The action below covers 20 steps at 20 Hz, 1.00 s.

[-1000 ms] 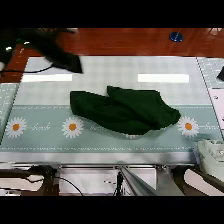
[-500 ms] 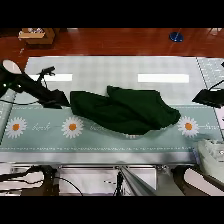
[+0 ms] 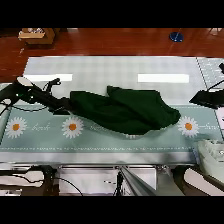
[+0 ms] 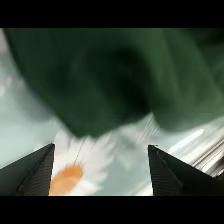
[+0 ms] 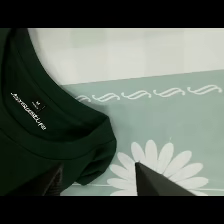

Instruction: Fold the shirts.

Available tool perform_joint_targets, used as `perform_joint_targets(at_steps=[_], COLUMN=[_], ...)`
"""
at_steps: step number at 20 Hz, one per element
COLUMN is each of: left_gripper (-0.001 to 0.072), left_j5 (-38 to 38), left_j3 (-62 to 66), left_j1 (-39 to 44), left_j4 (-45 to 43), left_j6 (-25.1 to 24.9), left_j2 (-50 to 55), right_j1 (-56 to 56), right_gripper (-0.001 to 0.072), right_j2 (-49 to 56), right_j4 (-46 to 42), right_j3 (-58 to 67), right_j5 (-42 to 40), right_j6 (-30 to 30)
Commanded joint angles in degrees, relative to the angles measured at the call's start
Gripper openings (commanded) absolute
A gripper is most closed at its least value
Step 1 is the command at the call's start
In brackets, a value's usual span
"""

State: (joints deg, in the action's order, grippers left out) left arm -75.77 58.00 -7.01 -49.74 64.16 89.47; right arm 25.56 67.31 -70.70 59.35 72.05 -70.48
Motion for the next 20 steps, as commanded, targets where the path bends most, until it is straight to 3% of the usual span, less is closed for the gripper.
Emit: perform_joint_targets(at_steps=[1, 2, 4, 5, 9, 14, 16, 20], left_gripper=[0.0672, 0.0623, 0.0073, 0.0028, 0.0027, 0.0027, 0.0027, 0.0027], left_j5=[5.16, 5.57, 5.33, 5.11, 1.16, -0.59, -1.07, -1.79], left_j3=[-0.28, -0.17, -0.15, -0.11, 1.99, 4.26, 4.5, 4.5], left_j1=[1.46, 2.25, 2.89, 2.8, 0.87, -0.59, -0.5, -0.52], left_j4=[5.35, 5.42, 5.84, 6.21, 6.27, 6.34, 6.49, 6.49], left_j6=[-0.7, -0.63, -0.5, -0.5, -0.76, -2.01, -2.01, -1.99], left_j2=[3.37, 4.26, 5.25, 5.2, 3.65, -0.5, -0.52, -0.5], right_j1=[0.02, 0.04, 0.04, 0.07, 2.67, 12.55, 12.9, 12.9], right_gripper=[0.0522, 0.0521, 0.0522, 0.0522, 0.054, 0.054, 0.054, 0.054], right_j2=[0.02, 0.02, 0.02, 0.02, 0.04, 0.04, 0.07, 4.37], right_j4=[0.39, 0.37, 0.33, 0.0, -2.05, 6.36, 7.13, 17.57], right_j3=[-0.04, -0.04, -0.04, -0.04, -0.15, -5.84, -10.03, -15.34], right_j5=[0.17, 0.35, 0.79, 1.03, 1.29, 1.22, 0.33, -1.6], right_j6=[0.02, 0.02, 0.02, 0.02, -0.44, -0.09, 1.03, 5.64])
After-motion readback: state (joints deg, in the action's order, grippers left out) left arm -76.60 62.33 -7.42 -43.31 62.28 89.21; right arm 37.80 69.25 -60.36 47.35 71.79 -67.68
